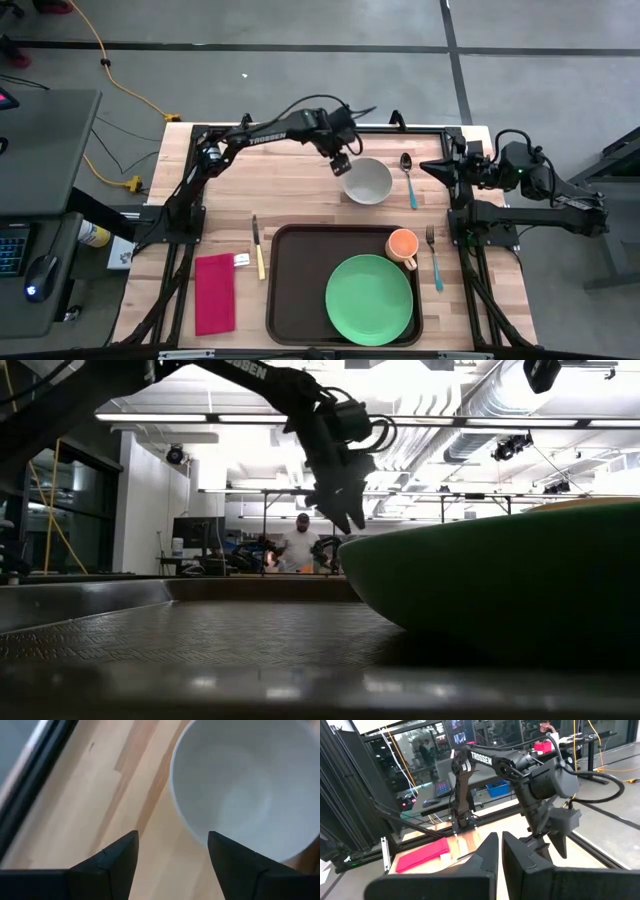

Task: Set up tray
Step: Put the grey bowl on the green plate

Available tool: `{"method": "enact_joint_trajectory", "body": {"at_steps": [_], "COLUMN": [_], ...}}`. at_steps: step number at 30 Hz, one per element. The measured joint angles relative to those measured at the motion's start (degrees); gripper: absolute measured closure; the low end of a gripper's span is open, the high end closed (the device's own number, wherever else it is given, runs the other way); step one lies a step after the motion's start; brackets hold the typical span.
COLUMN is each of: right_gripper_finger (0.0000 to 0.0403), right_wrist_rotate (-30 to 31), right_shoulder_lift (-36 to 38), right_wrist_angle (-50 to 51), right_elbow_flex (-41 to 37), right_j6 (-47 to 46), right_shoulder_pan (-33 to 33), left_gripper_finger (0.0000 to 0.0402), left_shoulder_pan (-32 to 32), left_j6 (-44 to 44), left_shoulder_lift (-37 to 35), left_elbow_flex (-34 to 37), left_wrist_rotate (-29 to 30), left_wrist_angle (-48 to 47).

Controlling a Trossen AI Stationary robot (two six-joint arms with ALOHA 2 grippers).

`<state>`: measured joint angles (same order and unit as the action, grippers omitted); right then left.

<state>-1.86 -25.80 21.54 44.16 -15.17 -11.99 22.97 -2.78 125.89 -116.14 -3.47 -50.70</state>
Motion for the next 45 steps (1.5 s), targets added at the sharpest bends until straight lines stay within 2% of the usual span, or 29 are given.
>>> {"method": "enact_joint_trajectory", "body": {"at_steps": [3,7,13,21,23,31,33,35,39,40,45], "right_gripper_finger": [0.0402,0.0402,0.0402,0.0402,0.0402,0.0402,0.0402,0.0402,0.0402,0.0402,0.0402], "right_wrist_rotate": [0.0,0.0,-0.6,-7.0,-9.0,-11.8,-11.9,-11.9,-11.9,-12.0,-12.1], "right_shoulder_lift": [0.0,0.0,0.0,0.0,0.0,0.0,0.0,0.0,0.0,0.0,0.0], "right_wrist_angle": [0.0,0.0,0.0,0.5,0.5,0.5,0.5,0.5,0.5,0.5,1.1], "right_elbow_flex": [0.0,0.0,0.0,0.0,0.0,0.0,0.0,0.0,0.0,0.0,0.0], "right_j6": [0.1,0.2,0.2,1.0,1.0,0.6,0.6,0.6,0.6,0.6,0.9], "right_shoulder_pan": [0.0,0.0,0.0,0.0,0.0,0.0,0.0,0.0,0.0,0.0,0.0], "left_gripper_finger": [0.0137,0.0138,0.0138,0.0138,0.0138,0.0142,0.0163,0.0205,0.0348,0.0372,0.0382], "left_shoulder_pan": [-0.1,-1.2,-2.8,-5.6,-5.8,-6.7,-6.6,-6.5,-6.4,-6.3,-6.3], "left_j6": [-4.7,-10.2,-14.7,-19.4,-20.0,-23.0,-23.0,-23.0,-21.5,-20.4,-19.6], "left_shoulder_lift": [0.0,0.6,3.1,7.2,7.7,8.2,8.2,8.2,8.2,8.2,8.1], "left_elbow_flex": [0.0,0.0,0.0,-0.2,0.2,-0.1,-0.1,-0.1,-0.1,-0.2,-0.2], "left_wrist_rotate": [-0.7,1.3,0.5,3.8,3.2,2.5,2.5,2.3,0.4,-1.4,-2.0], "left_wrist_angle": [2.0,5.3,6.3,4.7,2.3,3.1,3.4,4.1,4.4,4.8,4.2]}}
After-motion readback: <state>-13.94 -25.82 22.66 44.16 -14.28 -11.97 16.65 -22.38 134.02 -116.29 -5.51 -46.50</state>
